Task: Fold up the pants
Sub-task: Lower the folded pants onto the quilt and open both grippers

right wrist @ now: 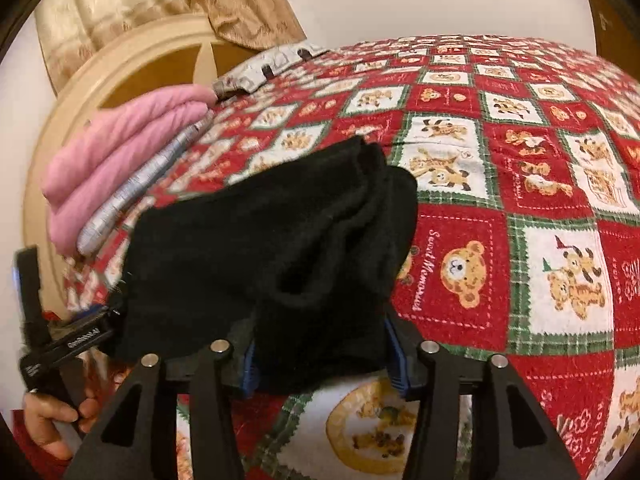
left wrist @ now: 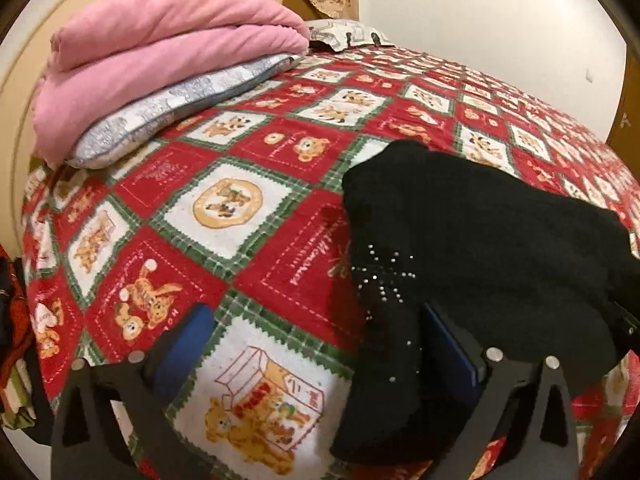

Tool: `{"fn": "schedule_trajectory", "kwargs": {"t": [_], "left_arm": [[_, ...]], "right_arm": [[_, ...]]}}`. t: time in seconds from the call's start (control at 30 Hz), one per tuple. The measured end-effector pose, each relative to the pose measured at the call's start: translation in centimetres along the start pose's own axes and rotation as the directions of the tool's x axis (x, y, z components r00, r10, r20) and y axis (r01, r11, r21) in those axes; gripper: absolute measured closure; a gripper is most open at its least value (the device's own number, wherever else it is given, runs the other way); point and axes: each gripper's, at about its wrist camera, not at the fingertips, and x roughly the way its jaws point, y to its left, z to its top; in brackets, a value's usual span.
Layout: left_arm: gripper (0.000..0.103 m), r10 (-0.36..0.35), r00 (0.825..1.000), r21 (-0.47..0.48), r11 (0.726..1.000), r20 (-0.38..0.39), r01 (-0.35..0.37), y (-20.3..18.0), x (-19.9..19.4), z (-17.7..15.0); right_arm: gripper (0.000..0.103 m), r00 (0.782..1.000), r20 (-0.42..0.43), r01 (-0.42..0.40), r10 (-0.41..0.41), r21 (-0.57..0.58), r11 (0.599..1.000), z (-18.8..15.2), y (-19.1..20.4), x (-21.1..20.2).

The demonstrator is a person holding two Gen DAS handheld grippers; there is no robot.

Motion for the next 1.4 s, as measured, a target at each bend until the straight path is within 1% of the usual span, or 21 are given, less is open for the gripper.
{"fn": "schedule_trajectory", "kwargs": {"t": [0.1,0.13,0.2,0.23,0.3,0.33,0.37,0.4,0.5,0.6,0.7,0.77,0.83,0.87,0.9,0.93,0.97,1.0,1.1,1.17,1.4], "left_arm": [[0.000,-0.077,0.996,-0.075,0.994,-0.038,0.074,2.3,-0.4,0.4],[0.000,-0.090,0.995,-0.097,0.992,-0.039,0.086,3.3,-0.8,0.4],[0.000,-0.085,0.996,-0.120,0.990,-0.028,0.081,4.5,-1.7,0.0],[0.000,-0.072,0.997,-0.128,0.989,-0.018,0.069,5.0,-2.3,-0.2],[0.000,0.011,1.000,-0.136,0.991,0.004,-0.011,5.7,-3.4,-0.9],[0.000,0.045,0.999,-0.131,0.990,0.020,-0.042,5.7,-3.9,-1.2],[0.000,0.062,0.997,-0.118,0.991,0.039,-0.058,5.5,-4.5,-1.4],[0.000,0.064,0.996,-0.102,0.993,0.054,-0.058,5.3,-4.9,-1.5],[0.001,0.065,0.991,-0.011,0.998,0.115,-0.064,2.8,-6.4,-1.5],[0.001,0.066,0.987,0.077,0.994,0.148,-0.078,-0.3,-7.0,-1.6],[0.001,0.077,0.988,0.125,0.988,0.130,-0.093,-2.2,-6.2,-1.9],[0.001,0.103,0.990,0.147,0.982,0.092,-0.115,-3.0,-4.8,-2.3],[0.001,0.121,0.991,0.162,0.978,0.060,-0.130,-3.3,-3.8,-2.6],[0.001,0.121,0.991,0.159,0.979,0.065,-0.130,-3.2,-3.9,-2.8],[0.001,0.120,0.990,0.157,0.979,0.071,-0.130,-3.2,-4.2,-3.0],[0.001,0.120,0.990,0.156,0.979,0.072,-0.131,-3.2,-4.6,-3.1],[0.001,0.121,0.990,0.158,0.979,0.072,-0.131,-3.2,-4.8,-3.1],[0.001,0.123,0.990,0.158,0.978,0.074,-0.133,-3.2,-5.2,-3.2],[0.001,0.108,0.989,0.157,0.980,0.101,-0.123,-3.3,-6.3,-3.6],[0.001,0.105,0.988,0.161,0.979,0.109,-0.122,-3.5,-6.8,-3.8],[0.000,0.048,0.991,0.138,0.988,0.127,-0.065,-3.7,-9.1,-5.4]], "right_arm": [[0.039,0.995,0.094,-0.054,0.042,0.127,0.990,-0.3,-2.6,-2.8],[0.039,0.993,0.115,-0.052,0.034,0.153,0.987,-0.4,-3.2,-3.5],[0.039,0.985,0.171,-0.027,-0.008,0.202,0.979,-0.8,-4.3,-5.6],[0.039,0.981,0.193,-0.012,-0.027,0.200,0.980,-0.9,-4.2,-6.3],[0.039,0.970,0.223,0.069,-0.100,0.141,0.988,-1.0,-2.8,-7.5],[0.048,0.966,0.228,0.104,-0.123,0.092,0.990,-0.9,-1.7,-7.6],[0.056,0.965,0.229,0.122,-0.127,0.038,0.992,-0.9,-0.5,-7.6],[0.068,0.966,0.224,0.137,-0.129,-0.016,0.991,-0.9,0.7,-7.3],[0.069,0.970,0.212,0.146,-0.118,-0.120,0.982,-1.1,3.5,-6.3],[0.069,0.976,0.173,0.157,-0.133,-0.137,0.978,-1.4,4.1,-5.1],[0.068,0.981,0.123,0.160,-0.147,-0.111,0.981,-1.4,3.3,-3.9],[0.068,0.984,0.101,0.156,-0.148,-0.085,0.984,-1.4,2.4,-3.3],[0.068,0.986,0.085,0.149,-0.144,-0.058,0.987,-1.3,1.8,-3.3],[0.068,0.986,0.085,0.149,-0.145,-0.049,0.988,-1.4,1.6,-3.7],[0.066,0.984,0.085,0.163,-0.158,-0.044,0.986,-1.5,1.6,-4.1],[0.060,0.980,0.081,0.184,-0.180,-0.037,0.982,-1.7,1.5,-4.5],[0.057,0.978,0.076,0.195,-0.193,-0.022,0.981,-1.8,1.4,-4.9],[0.053,0.978,0.076,0.194,-0.193,-0.005,0.981,-2.0,1.4,-5.4],[0.050,0.979,0.121,0.157,-0.164,0.059,0.986,-3.3,1.4,-7.7],[0.042,0.976,0.147,0.152,-0.160,0.064,0.986,-4.4,2.2,-8.9],[0.040,0.986,0.134,0.094,-0.096,0.018,0.995,-7.6,4.9,-10.1]]}}
